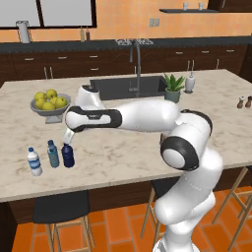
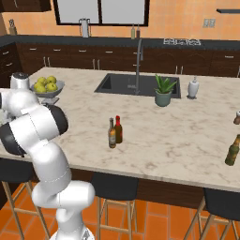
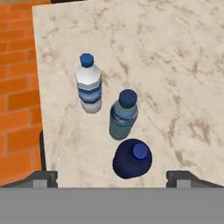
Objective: Move the plastic bottles in the middle to the plastics group, and the glass bottles in the middle to the glass group.
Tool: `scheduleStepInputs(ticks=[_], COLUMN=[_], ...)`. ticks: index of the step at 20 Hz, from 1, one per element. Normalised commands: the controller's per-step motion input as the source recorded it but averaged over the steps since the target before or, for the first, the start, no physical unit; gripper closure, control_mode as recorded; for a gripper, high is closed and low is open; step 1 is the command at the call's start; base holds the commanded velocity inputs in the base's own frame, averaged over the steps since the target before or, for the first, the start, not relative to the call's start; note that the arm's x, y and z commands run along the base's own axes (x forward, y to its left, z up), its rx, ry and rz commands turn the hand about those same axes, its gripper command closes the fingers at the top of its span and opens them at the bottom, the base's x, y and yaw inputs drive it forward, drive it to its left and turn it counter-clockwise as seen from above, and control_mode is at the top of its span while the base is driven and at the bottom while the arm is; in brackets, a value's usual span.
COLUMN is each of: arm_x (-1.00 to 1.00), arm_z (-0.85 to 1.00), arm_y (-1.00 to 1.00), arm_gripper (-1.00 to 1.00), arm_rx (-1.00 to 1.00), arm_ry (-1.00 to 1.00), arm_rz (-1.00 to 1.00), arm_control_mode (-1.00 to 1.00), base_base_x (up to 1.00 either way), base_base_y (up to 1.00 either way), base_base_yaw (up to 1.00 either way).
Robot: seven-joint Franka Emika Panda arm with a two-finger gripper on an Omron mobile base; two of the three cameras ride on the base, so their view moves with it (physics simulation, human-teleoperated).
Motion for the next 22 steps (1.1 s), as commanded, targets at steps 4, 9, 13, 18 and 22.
scheduleStepInputs(ticks=[4, 9, 13, 18, 22], arm_x=[-0.25, 0.00, -0.06, -0.16, -0.21], arm_z=[0.04, 0.00, 0.10, 0.01, 0.01], arm_y=[-0.67, -0.85, -1.00, -0.96, -0.61], arm_gripper=[-1.00, -1.00, -1.00, -1.00, -1.00], arm_rx=[-0.07, -0.02, -0.08, -0.08, -0.05], arm_ry=[0.15, 0.11, 0.17, 0.23, 0.35], arm_rz=[-0.33, -0.37, -0.37, -0.46, -0.52], arm_control_mode=[-1.00, -1.00, -1.00, -1.00, -1.00], base_base_x=[0.00, 0.00, 0.00, 0.00, 0.00], base_base_y=[0.00, 0.00, 0.00, 0.00, 0.00], base_base_yaw=[0.00, 0.00, 0.00, 0.00, 0.00])
